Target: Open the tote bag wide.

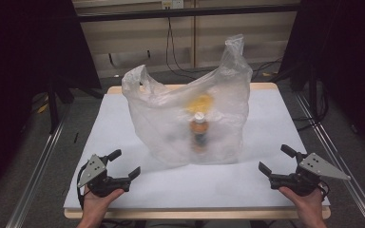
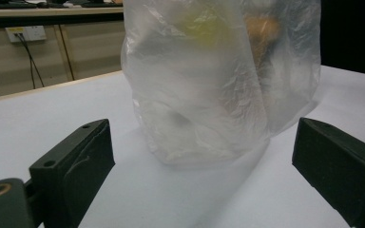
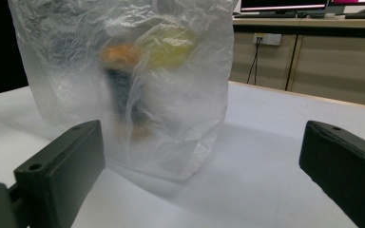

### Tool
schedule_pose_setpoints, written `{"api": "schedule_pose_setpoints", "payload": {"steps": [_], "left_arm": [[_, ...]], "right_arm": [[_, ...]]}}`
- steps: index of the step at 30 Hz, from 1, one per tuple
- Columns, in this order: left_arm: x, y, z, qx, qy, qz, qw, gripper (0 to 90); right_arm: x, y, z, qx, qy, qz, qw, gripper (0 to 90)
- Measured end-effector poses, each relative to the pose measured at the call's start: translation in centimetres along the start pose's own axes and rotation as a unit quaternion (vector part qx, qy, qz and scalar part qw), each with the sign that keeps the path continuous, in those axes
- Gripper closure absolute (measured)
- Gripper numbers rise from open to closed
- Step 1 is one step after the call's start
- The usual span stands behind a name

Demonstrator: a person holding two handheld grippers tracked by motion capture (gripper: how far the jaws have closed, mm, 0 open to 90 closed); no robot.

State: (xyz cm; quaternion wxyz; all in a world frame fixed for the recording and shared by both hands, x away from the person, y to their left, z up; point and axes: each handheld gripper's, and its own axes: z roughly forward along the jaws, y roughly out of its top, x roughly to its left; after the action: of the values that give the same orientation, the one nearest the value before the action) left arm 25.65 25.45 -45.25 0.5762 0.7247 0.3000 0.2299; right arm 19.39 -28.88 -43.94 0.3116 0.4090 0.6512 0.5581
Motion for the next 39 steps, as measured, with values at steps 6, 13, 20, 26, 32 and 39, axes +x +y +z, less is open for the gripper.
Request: {"api": "schedule_pose_setpoints", "payload": {"steps": [6, 13, 20, 26, 32, 39], "left_arm": [[0.2, -0.1, 0.2, 0.016, -0.002, -0.005, 0.9999, 7.2], [-0.2, -0.1, 0.7, 0.024, -0.008, -0.012, 0.9996, 8.5], [-0.6, -0.1, 0.9, 0.034, -0.023, -0.004, 0.9991, 20.0], [-0.9, 0.4, 0.8, 0.033, -0.051, -0.001, 0.9981, 28.7], [-1.0, 1.0, 0.9, 0.030, -0.081, 0.000, 0.9963, 46.1], [-1.4, 1.8, 1.6, 0.047, -0.127, -0.005, 0.9908, 67.5]], "right_arm": [[0.1, 0.0, 0.3, 0.011, 0.007, -0.001, 0.9999, 2.3], [0.2, -0.2, 1.0, 0.027, 0.017, 0.001, 0.9995, 9.3], [0.0, -0.3, 1.2, 0.037, 0.044, 0.004, 0.9983, 25.2], [0.2, -0.2, 1.6, 0.050, 0.080, 0.007, 0.9955, 42.8], [0.8, 0.3, 2.0, 0.060, 0.119, -0.001, 0.9911, 64.0], [1.0, 0.7, 2.8, 0.055, 0.134, 0.010, 0.9894, 77.6]]}}
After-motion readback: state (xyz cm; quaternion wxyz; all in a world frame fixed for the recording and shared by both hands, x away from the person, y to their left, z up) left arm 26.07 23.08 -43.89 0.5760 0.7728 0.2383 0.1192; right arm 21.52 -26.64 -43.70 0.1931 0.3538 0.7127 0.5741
